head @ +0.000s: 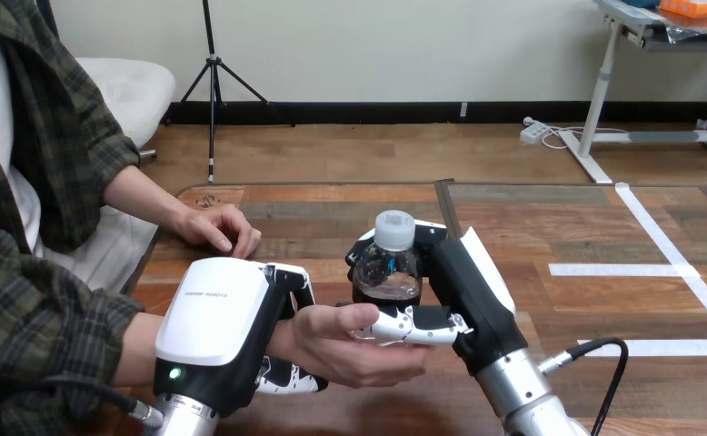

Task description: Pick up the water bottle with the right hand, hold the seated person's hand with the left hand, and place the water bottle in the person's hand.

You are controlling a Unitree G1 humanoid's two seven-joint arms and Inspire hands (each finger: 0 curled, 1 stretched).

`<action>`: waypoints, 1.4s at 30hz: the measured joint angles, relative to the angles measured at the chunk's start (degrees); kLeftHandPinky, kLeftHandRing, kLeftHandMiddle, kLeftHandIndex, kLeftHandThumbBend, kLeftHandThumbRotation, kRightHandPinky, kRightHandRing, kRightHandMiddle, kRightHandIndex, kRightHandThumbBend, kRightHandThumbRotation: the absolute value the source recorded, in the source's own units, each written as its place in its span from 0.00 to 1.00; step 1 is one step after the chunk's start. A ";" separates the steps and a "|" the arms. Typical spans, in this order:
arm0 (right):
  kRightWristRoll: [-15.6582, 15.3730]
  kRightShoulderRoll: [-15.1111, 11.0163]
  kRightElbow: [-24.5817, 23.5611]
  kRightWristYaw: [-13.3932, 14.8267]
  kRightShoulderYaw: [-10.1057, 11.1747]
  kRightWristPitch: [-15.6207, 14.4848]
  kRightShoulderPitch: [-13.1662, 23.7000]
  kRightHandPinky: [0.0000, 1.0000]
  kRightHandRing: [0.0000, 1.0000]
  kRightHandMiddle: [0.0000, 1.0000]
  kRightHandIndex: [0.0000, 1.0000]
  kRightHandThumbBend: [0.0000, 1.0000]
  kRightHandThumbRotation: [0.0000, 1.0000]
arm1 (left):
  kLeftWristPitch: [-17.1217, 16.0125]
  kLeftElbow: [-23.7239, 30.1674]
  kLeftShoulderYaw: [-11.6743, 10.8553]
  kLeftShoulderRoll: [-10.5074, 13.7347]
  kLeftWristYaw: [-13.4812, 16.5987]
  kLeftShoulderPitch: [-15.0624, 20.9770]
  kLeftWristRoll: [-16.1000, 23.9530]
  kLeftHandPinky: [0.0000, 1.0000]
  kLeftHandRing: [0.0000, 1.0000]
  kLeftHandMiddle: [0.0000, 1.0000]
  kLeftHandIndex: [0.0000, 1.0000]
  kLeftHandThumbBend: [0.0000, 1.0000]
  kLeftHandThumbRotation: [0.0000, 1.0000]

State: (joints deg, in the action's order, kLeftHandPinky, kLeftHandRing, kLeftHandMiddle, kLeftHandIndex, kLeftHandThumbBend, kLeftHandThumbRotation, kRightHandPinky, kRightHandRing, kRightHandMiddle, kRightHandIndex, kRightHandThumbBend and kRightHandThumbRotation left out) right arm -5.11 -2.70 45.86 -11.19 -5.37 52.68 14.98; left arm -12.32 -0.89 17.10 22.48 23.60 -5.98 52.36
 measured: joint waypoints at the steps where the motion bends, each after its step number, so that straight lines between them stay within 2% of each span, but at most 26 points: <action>1: 0.29 0.01 -0.10 -0.21 -0.08 0.09 -0.14 0.35 0.40 0.45 0.48 0.65 0.00 | -0.03 0.00 0.00 0.00 0.00 0.00 0.00 0.21 0.24 0.28 0.28 0.94 0.00; 12: 2.34 0.01 -0.71 -1.81 -0.49 0.71 -1.18 0.35 0.39 0.44 0.49 0.64 0.00 | -0.65 0.00 0.00 0.19 -0.02 0.00 -0.01 0.21 0.24 0.28 0.28 0.94 0.00; 29: 2.96 -0.01 -3.10 -3.30 -0.88 0.68 -1.83 0.34 0.38 0.43 0.48 0.64 0.00 | -1.51 0.25 -0.03 0.26 -0.02 0.00 -0.02 0.21 0.24 0.28 0.28 0.94 0.00; 36: 2.96 -0.01 -3.27 -3.25 -0.73 0.68 -1.83 0.34 0.39 0.44 0.49 0.64 0.00 | -1.51 0.57 -0.13 0.28 -0.40 0.00 -0.02 0.22 0.24 0.29 0.28 0.94 0.00; 42: 2.24 0.00 -3.26 -2.02 -0.60 0.69 -1.83 0.36 0.41 0.46 0.49 0.66 0.00 | -1.51 0.58 -0.14 0.27 -0.54 0.00 -0.02 0.22 0.25 0.29 0.28 0.94 0.00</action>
State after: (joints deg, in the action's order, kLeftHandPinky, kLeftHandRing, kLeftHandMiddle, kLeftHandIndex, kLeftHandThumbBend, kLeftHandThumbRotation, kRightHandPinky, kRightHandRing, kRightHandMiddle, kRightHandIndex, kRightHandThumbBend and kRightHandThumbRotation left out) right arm -2.87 -2.70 42.60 -13.21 -5.97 53.37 13.15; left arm -13.82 -0.31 16.96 22.76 23.05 -5.98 52.33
